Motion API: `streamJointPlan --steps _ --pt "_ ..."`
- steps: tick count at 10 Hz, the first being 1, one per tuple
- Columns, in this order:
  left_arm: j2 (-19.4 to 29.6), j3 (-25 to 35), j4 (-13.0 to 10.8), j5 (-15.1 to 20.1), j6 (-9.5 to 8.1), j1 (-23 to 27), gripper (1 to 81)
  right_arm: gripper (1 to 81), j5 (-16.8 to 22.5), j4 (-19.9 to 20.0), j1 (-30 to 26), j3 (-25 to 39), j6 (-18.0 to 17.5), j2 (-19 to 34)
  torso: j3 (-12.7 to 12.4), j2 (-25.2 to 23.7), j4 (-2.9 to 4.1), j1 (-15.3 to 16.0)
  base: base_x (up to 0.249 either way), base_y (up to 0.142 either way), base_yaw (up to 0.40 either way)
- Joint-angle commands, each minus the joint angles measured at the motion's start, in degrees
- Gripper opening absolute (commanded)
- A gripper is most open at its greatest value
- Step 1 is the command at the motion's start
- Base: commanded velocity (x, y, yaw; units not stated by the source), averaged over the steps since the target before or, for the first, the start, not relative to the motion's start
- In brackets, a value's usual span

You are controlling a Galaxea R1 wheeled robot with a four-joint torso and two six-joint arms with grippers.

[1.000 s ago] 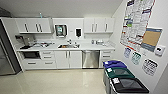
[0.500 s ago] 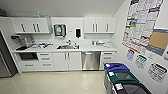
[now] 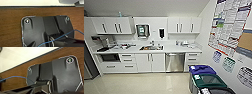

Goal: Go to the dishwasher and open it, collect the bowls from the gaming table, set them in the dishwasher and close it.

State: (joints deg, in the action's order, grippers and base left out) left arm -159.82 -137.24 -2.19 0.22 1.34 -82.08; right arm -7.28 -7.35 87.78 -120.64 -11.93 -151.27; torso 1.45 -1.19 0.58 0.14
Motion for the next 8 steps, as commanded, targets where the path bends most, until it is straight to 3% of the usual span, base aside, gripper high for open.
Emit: streamJointPlan --steps 1,8 --pt "0.9 0.5 -0.4 2.9 0.15 3.2 81.1 81.1 2.7 -0.9 -2.8 1.5 0.2 1.4 0.0 0.0 0.00 0.0 0.164 0.000 0.000" --pt "0.8 0.5 -0.4 2.9 0.15 3.2 81.1 81.1 2.7 -0.9 -3.1 1.6 0.2 1.2 0.0 0.0 0.00 0.0 0.149 0.000 0.000"
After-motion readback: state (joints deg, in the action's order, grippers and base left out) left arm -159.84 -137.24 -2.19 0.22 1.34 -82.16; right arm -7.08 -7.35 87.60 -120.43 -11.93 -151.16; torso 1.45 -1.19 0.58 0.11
